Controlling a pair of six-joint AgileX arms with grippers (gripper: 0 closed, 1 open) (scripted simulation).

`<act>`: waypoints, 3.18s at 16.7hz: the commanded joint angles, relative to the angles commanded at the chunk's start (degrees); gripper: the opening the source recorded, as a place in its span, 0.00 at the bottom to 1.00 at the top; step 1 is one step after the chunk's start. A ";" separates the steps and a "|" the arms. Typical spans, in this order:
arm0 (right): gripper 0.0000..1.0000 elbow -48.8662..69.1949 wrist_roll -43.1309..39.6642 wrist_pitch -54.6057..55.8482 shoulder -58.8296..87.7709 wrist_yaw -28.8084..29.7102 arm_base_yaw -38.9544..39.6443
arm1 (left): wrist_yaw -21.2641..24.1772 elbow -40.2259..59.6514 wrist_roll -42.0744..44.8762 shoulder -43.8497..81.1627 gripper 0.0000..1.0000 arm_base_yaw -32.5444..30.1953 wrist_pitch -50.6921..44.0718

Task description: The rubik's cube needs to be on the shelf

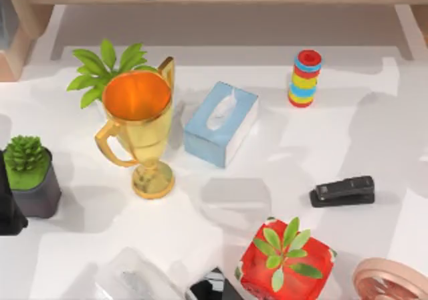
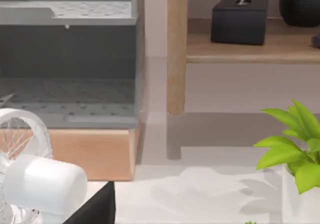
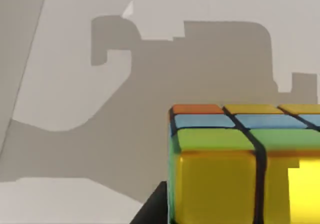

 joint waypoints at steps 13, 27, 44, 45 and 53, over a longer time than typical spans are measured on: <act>0.00 3.26 6.16 -2.06 -1.11 2.52 0.26 | 0.00 0.00 0.00 0.00 1.00 0.00 0.00; 0.00 -49.67 9.60 36.18 -38.46 1.73 17.75 | 0.00 0.00 0.00 0.00 1.00 0.00 0.00; 0.00 -97.71 32.80 149.15 -30.11 23.87 38.57 | 0.00 0.00 0.00 0.00 1.00 0.00 0.00; 0.00 -97.02 33.90 152.56 -29.35 24.88 39.16 | 0.00 0.00 0.00 0.00 1.00 0.00 0.00; 0.00 -93.29 36.84 161.09 -27.27 27.52 40.47 | 0.00 0.00 0.00 0.00 1.00 0.00 0.00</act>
